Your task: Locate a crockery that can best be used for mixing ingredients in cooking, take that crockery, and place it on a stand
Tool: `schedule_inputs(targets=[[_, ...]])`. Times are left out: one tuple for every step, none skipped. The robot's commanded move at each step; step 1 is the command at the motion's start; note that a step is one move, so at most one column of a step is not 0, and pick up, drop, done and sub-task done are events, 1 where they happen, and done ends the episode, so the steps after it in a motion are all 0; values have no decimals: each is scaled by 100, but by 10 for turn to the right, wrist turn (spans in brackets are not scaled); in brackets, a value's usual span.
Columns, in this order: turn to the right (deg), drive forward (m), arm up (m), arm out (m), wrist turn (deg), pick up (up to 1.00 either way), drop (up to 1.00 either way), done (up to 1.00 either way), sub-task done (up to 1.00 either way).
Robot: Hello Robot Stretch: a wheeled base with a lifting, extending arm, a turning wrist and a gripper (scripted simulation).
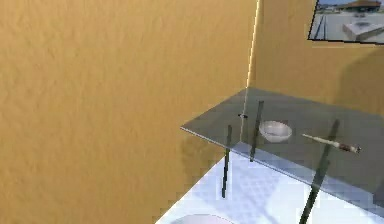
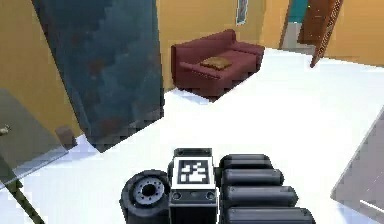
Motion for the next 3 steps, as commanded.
schedule_inputs(targets=[[450, 0, 0, 0, 0, 0, 0, 0, 0], [300, 0, 0, 0, 0, 0, 0, 0, 0], [450, 0, 0, 0, 0, 0, 0, 0, 0]])
